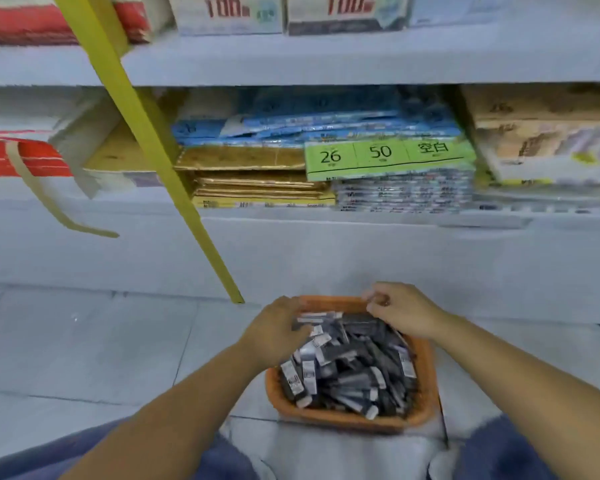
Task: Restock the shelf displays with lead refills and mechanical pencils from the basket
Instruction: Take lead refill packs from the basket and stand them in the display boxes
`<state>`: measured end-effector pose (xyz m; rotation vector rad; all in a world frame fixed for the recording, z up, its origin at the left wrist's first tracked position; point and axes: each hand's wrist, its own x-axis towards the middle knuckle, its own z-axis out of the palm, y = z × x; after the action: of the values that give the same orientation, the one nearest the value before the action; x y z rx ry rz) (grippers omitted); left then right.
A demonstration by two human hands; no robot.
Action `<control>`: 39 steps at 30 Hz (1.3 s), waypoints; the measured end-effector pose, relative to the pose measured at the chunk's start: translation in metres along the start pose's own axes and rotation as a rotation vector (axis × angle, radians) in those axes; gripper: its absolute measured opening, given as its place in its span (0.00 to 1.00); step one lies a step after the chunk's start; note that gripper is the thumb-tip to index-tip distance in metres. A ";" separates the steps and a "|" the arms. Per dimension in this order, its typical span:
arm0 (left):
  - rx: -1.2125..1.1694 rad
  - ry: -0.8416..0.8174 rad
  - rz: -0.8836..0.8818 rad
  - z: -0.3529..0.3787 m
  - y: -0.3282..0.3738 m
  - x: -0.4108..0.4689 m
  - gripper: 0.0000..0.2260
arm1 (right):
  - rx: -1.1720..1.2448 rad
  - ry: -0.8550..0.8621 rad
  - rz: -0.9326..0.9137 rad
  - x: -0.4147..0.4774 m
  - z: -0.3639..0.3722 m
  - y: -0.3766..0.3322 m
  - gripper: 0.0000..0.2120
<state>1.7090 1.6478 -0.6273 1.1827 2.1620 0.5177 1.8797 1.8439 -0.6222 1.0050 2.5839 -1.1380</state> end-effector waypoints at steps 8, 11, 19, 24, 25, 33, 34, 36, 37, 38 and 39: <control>-0.172 -0.021 -0.256 0.091 -0.057 0.019 0.24 | -0.013 -0.128 0.098 0.020 0.099 0.063 0.15; -0.136 0.004 -0.264 0.102 -0.068 0.017 0.27 | -0.083 -0.189 0.080 0.027 0.125 0.061 0.32; -0.103 0.029 -0.311 0.127 -0.079 0.021 0.28 | -0.264 0.005 0.061 0.038 0.149 0.079 0.21; -0.118 0.004 -0.327 0.132 -0.081 0.026 0.25 | -0.040 0.066 0.131 0.035 0.143 0.082 0.16; -0.124 0.001 -0.328 0.131 -0.081 0.027 0.24 | 0.015 0.082 0.164 0.035 0.142 0.081 0.16; -0.478 -0.005 -0.417 0.134 -0.076 0.026 0.13 | 0.169 0.003 0.220 0.057 0.145 0.062 0.21; -0.551 -0.010 -0.435 0.133 -0.077 0.025 0.13 | 0.160 -0.006 0.230 0.059 0.147 0.060 0.24; -0.684 -0.009 -0.473 0.130 -0.079 0.022 0.12 | 0.071 0.007 0.235 0.062 0.151 0.055 0.26; -0.733 0.001 -0.493 0.128 -0.081 0.021 0.11 | 0.034 0.013 0.228 0.063 0.152 0.054 0.24; -0.779 0.013 -0.516 0.125 -0.084 0.019 0.11 | 0.023 0.009 0.221 0.064 0.152 0.054 0.22; -0.835 0.024 -0.538 0.123 -0.086 0.018 0.12 | 0.023 -0.005 0.216 0.064 0.152 0.054 0.19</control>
<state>1.7321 1.6239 -0.7743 0.1380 1.8436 1.0335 1.8450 1.7978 -0.7857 1.2490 2.3920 -1.1150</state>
